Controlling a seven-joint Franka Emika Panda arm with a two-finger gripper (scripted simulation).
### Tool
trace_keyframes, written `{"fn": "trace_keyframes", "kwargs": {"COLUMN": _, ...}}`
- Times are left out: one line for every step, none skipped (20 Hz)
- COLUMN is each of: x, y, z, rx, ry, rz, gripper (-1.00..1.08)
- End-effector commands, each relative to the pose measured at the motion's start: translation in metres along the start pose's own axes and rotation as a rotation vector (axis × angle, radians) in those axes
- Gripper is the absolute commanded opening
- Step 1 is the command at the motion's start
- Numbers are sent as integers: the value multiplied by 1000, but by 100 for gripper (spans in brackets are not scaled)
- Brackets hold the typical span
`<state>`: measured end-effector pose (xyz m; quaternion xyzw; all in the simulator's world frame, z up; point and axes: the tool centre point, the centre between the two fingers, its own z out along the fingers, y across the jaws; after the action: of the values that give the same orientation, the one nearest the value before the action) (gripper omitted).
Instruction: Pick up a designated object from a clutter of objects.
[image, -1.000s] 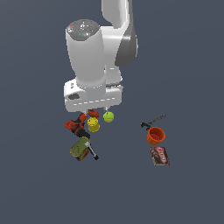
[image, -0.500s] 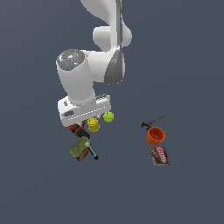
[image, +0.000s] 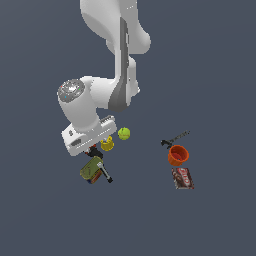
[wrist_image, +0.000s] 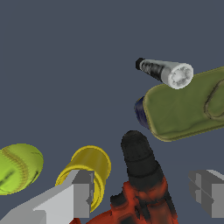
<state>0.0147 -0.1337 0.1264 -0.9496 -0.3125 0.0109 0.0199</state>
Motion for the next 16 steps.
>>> {"fn": "trace_keyframes", "kwargs": {"x": -6, "y": 6, "z": 14, "rx": 7, "ry": 8, "rz": -52, "gripper": 68}}
{"fn": "trace_keyframes", "kwargs": {"x": -8, "y": 8, "z": 20, "rx": 10, "ry": 11, "rz": -72, "gripper": 68}}
{"fn": "trace_keyframes", "kwargs": {"x": -10, "y": 10, "z": 25, "rx": 13, "ry": 15, "rz": -91, "gripper": 68}}
{"fn": "trace_keyframes", "kwargs": {"x": -12, "y": 12, "z": 30, "rx": 15, "ry": 18, "rz": -108, "gripper": 68}}
{"fn": "trace_keyframes", "kwargs": {"x": -14, "y": 13, "z": 35, "rx": 18, "ry": 22, "rz": -125, "gripper": 68}}
{"fn": "trace_keyframes", "kwargs": {"x": -15, "y": 15, "z": 39, "rx": 20, "ry": 26, "rz": -141, "gripper": 68}}
{"fn": "trace_keyframes", "kwargs": {"x": -17, "y": 16, "z": 43, "rx": 22, "ry": 29, "rz": -155, "gripper": 68}}
{"fn": "trace_keyframes", "kwargs": {"x": -19, "y": 17, "z": 47, "rx": 23, "ry": 32, "rz": -169, "gripper": 68}}
{"fn": "trace_keyframes", "kwargs": {"x": -20, "y": 18, "z": 50, "rx": 25, "ry": 36, "rz": -181, "gripper": 68}}
{"fn": "trace_keyframes", "kwargs": {"x": -21, "y": 19, "z": 54, "rx": 26, "ry": 39, "rz": -193, "gripper": 68}}
{"fn": "trace_keyframes", "kwargs": {"x": -23, "y": 20, "z": 56, "rx": 28, "ry": 42, "rz": -203, "gripper": 68}}
{"fn": "trace_keyframes", "kwargs": {"x": -24, "y": 21, "z": 59, "rx": 29, "ry": 44, "rz": -213, "gripper": 68}}
{"fn": "trace_keyframes", "kwargs": {"x": -25, "y": 21, "z": 61, "rx": 30, "ry": 47, "rz": -221, "gripper": 68}}
{"fn": "trace_keyframes", "kwargs": {"x": -25, "y": 22, "z": 63, "rx": 30, "ry": 49, "rz": -229, "gripper": 68}}
{"fn": "trace_keyframes", "kwargs": {"x": -26, "y": 22, "z": 65, "rx": 31, "ry": 51, "rz": -235, "gripper": 68}}
{"fn": "trace_keyframes", "kwargs": {"x": -27, "y": 23, "z": 67, "rx": 32, "ry": 53, "rz": -240, "gripper": 68}}
